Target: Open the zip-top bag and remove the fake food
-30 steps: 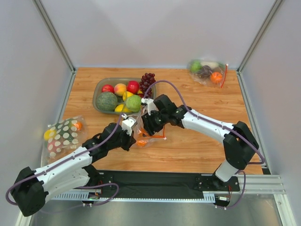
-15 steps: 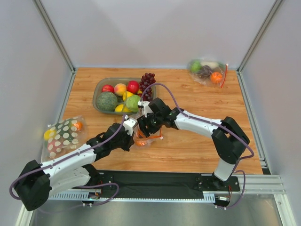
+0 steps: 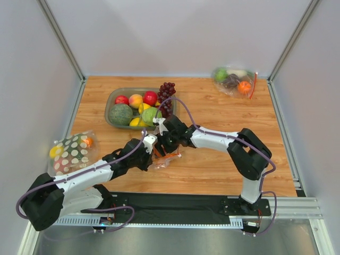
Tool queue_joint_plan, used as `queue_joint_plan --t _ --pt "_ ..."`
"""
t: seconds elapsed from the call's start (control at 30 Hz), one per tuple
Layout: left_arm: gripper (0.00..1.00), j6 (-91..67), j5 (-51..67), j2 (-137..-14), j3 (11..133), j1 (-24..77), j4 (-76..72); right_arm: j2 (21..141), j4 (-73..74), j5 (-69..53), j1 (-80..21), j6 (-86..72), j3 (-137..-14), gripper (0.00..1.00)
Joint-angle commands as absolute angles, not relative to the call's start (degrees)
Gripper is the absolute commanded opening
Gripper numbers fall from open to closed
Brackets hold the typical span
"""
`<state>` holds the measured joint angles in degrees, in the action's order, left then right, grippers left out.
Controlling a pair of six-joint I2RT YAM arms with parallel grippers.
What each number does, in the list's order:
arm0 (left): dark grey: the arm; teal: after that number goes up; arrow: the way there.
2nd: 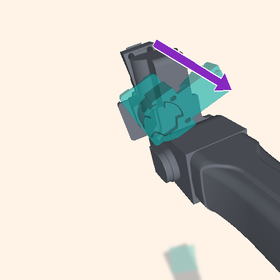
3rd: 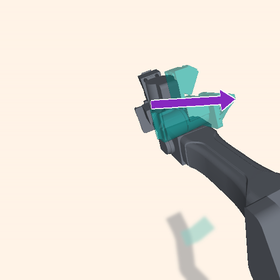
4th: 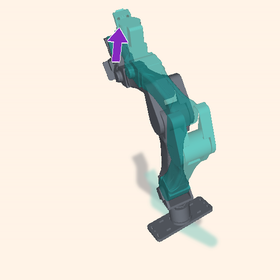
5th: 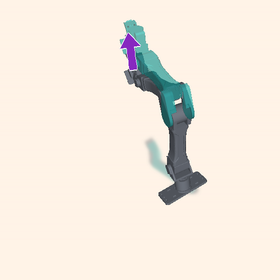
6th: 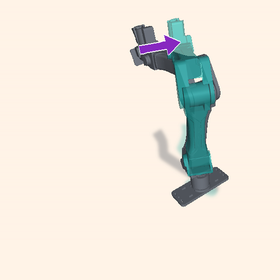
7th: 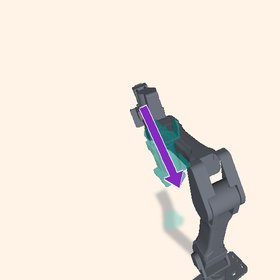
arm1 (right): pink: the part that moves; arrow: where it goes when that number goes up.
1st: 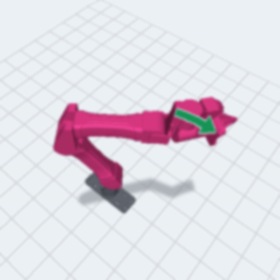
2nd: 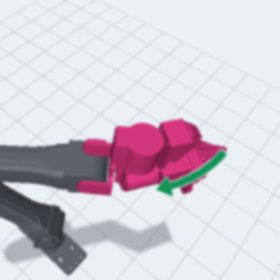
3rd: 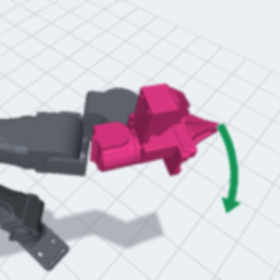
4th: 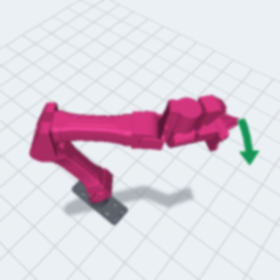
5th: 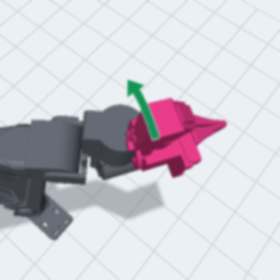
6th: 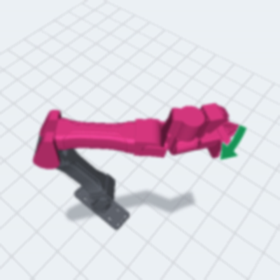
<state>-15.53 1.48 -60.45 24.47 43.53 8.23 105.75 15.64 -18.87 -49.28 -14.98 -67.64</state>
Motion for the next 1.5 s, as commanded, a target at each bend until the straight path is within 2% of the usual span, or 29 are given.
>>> queue_joint_plan --t 0.0,0.17,0.27,0.3,0.4,0.53,1.0,1.2,1.47 --pt "0.00 -15.29 2.81 -61.78 25.75 43.77 2.99 108.36 13.54 -18.28 -50.45 -15.47 -67.94 0.68" --pt "0.00 -15.21 3.16 -63.11 26.28 43.68 2.46 109.51 12.22 -18.54 -50.80 -16.08 -66.98 0.65" --pt "0.00 -15.03 2.81 -62.84 26.63 43.68 2.90 108.20 11.87 -17.76 -50.80 -16.43 -66.01 0.44" --pt "0.00 -15.03 2.46 -62.75 26.89 43.77 3.68 107.50 11.95 -17.23 -50.80 -16.52 -65.83 0.31" --pt "0.00 -15.20 0.80 -62.05 27.42 43.68 5.53 103.63 13.00 -15.91 -50.54 -16.35 -65.30 0.16" --pt "0.00 -16.08 -2.28 -61.00 27.95 43.59 8.08 97.83 14.67 -16.87 -49.92 -16.79 -64.86 0.08" --pt "0.00 -18.28 -4.22 -59.15 28.04 42.72 11.16 80.96 21.62 -20.65 -46.58 -16.70 -61.61 0.01" --pt "0.00 -18.54 -4.13 -57.57 27.86 42.80 11.69 75.50 16.54 -27.59 -43.69 -20.64 -57.05 0.00" --pt "0.00 -16.88 -1.32 -54.76 27.77 42.80 10.64 73.65 2.12 -43.84 -41.13 -28.29 -53.88 0.00"
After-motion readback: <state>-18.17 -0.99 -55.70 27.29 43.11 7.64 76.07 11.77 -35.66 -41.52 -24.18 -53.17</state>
